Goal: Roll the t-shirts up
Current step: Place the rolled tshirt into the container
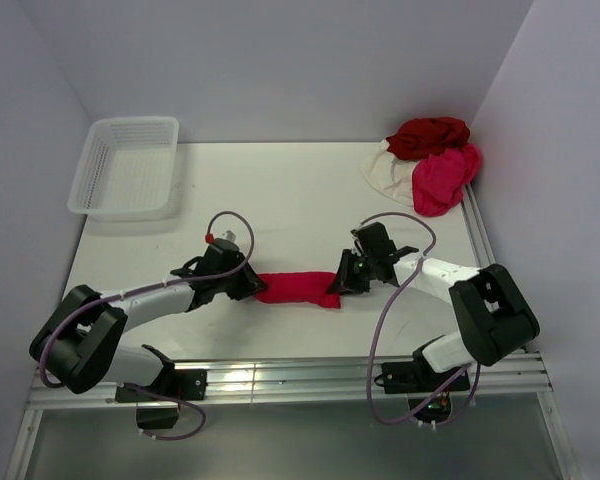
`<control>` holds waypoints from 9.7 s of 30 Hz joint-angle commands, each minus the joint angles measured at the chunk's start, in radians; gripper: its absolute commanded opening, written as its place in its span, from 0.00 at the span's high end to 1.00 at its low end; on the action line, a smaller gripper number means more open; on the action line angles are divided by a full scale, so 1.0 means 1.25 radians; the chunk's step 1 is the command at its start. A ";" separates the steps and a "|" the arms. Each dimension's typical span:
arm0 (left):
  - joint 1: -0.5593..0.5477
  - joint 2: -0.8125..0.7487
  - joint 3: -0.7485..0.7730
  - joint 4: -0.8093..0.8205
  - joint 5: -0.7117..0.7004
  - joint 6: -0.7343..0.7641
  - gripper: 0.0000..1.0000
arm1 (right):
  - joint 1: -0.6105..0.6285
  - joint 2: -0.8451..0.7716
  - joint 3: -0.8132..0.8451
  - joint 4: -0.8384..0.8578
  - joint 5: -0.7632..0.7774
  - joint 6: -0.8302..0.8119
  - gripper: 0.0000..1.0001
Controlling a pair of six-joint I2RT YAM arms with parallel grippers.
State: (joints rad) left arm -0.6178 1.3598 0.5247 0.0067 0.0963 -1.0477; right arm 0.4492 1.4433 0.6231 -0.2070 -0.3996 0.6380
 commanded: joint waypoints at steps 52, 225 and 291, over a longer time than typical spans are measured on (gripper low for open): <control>0.741 0.294 0.691 -0.165 -0.083 0.306 1.00 | 0.264 0.773 1.291 0.251 -0.098 0.329 1.00; 0.214 0.376 1.142 -0.760 -0.173 0.420 0.53 | 0.137 0.107 0.651 -0.642 0.318 0.017 0.24; 0.093 -0.511 0.801 -1.094 -0.316 -0.121 0.00 | 0.403 0.920 1.356 -0.063 0.357 1.174 0.71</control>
State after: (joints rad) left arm -0.5037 0.7319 1.5364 -1.3533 -0.2626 -1.1648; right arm 0.9234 2.5320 2.2673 -0.4126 0.0921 1.9591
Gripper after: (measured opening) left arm 0.995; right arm 0.258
